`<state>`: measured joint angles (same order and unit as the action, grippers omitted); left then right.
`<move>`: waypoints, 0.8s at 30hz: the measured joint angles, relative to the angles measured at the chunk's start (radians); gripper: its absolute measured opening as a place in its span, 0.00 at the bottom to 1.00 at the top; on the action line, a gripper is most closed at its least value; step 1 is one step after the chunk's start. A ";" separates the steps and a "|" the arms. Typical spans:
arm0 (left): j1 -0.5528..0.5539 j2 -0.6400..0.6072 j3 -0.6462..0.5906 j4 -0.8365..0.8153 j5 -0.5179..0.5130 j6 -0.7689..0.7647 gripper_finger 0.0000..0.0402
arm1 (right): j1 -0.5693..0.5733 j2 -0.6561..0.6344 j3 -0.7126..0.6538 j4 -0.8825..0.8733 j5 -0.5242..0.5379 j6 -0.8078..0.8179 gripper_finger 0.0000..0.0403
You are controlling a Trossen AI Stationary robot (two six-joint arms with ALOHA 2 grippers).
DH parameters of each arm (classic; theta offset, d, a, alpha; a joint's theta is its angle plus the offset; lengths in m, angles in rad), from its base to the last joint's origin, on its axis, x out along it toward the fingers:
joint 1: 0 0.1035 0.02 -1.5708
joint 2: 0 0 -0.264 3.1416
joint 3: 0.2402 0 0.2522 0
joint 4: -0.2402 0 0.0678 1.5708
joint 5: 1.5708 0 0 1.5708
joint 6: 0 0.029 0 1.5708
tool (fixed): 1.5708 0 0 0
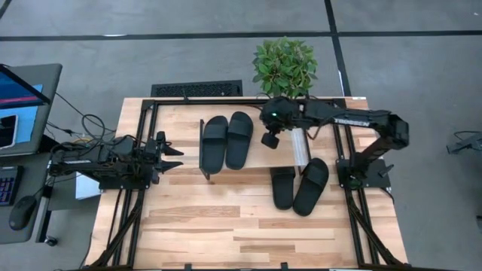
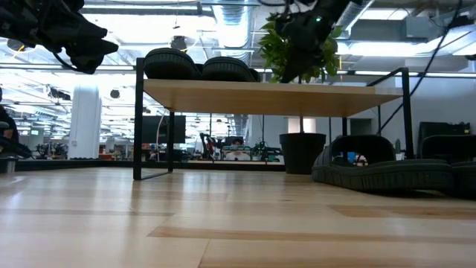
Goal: Pick and place slides into the shelf
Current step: Put the black slide on the shelf
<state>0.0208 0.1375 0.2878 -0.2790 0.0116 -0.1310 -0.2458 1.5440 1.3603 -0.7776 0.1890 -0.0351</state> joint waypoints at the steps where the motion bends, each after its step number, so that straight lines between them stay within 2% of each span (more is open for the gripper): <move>1: 0.000 0.000 0.000 0.000 0.000 0.000 0.40 | 0.000 0.025 0.027 -0.021 0.000 0.006 0.00; 13: 0.000 0.000 0.000 -0.004 0.000 -0.005 0.40 | -0.005 0.243 0.233 -0.217 -0.002 0.010 0.00; 24: 0.000 0.000 0.000 -0.010 -0.015 -0.004 0.40 | -0.005 0.278 0.261 -0.232 -0.005 -0.017 0.00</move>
<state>0.0208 0.1371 0.2878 -0.2894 -0.0037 -0.1352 -0.2504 1.8217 1.6211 -1.0095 0.1844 -0.0525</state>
